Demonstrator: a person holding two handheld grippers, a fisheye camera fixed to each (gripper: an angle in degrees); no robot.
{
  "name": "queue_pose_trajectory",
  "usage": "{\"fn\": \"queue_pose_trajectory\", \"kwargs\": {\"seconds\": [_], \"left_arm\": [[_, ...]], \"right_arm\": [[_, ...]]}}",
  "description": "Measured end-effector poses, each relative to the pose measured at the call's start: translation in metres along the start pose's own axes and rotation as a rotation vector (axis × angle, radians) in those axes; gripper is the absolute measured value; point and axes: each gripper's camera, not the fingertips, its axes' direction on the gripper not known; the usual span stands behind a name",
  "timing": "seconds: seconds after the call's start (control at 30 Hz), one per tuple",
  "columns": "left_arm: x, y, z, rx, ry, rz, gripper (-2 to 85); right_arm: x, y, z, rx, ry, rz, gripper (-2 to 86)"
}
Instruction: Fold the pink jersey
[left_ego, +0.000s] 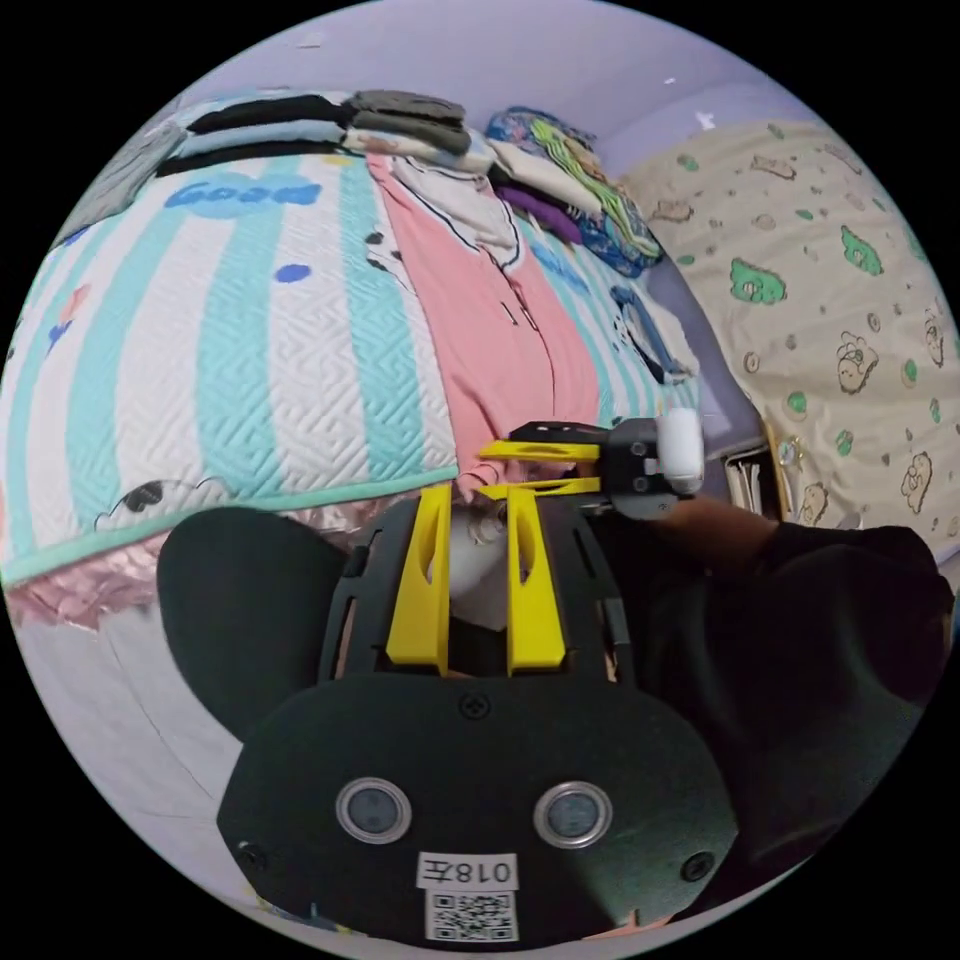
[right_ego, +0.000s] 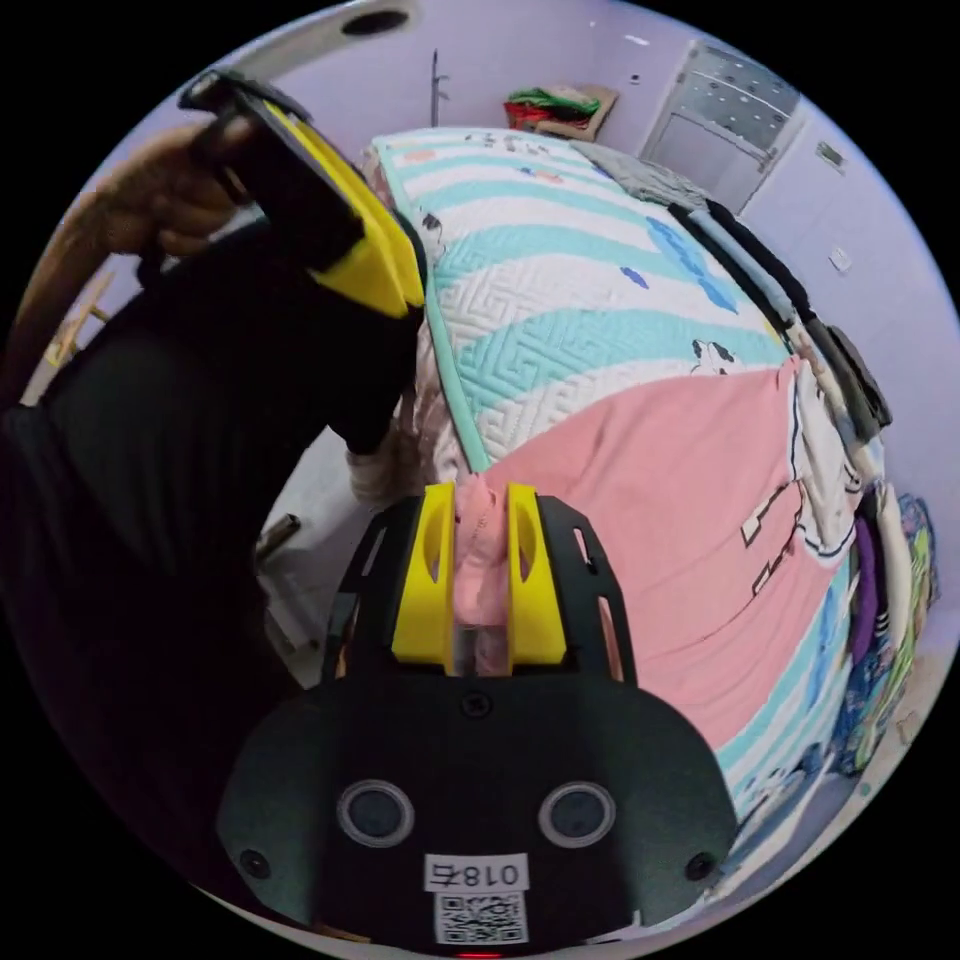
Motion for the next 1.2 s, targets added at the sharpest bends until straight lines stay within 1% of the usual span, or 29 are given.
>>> {"fn": "queue_pose_trajectory", "kwargs": {"seconds": [0.1, 0.17, 0.33, 0.43, 0.6, 0.73, 0.83, 0.9, 1.03, 1.2], "left_arm": [[-0.005, 0.018, -0.011, 0.038, 0.027, -0.008, 8.7], [-0.007, 0.021, -0.01, 0.034, 0.03, -0.007, 8.6], [-0.008, 0.006, 0.006, 0.006, 0.051, 0.011, 8.6], [-0.002, -0.012, 0.031, -0.058, 0.041, 0.046, 8.6], [0.01, -0.04, 0.099, -0.223, -0.028, 0.12, 8.9], [0.011, -0.046, 0.116, -0.195, 0.019, 0.117, 9.9], [0.009, -0.051, 0.126, -0.192, 0.108, 0.105, 9.8], [0.005, -0.053, 0.134, -0.202, 0.169, 0.079, 8.0], [0.008, -0.049, 0.128, -0.206, 0.181, 0.067, 4.1], [0.014, -0.035, 0.104, -0.208, 0.203, 0.025, -0.4]], "right_arm": [[-0.008, -0.009, 0.016, -0.039, 0.081, -0.03, 5.9], [-0.013, -0.006, 0.017, -0.04, 0.068, -0.061, 3.5], [-0.033, 0.029, 0.015, 0.044, 0.064, -0.198, 0.7], [-0.036, 0.048, 0.017, 0.083, 0.082, -0.205, 0.1], [-0.028, 0.067, 0.025, 0.156, 0.071, -0.123, -0.3], [-0.016, 0.084, 0.031, 0.208, 0.03, -0.036, -0.4], [-0.007, 0.095, 0.037, 0.229, -0.01, 0.011, -0.5], [-0.001, 0.101, 0.043, 0.24, -0.036, 0.039, -0.5], [0.019, 0.113, 0.053, 0.277, -0.099, 0.132, -0.4], [0.03, 0.114, 0.062, 0.313, -0.14, 0.173, -0.3]]}}
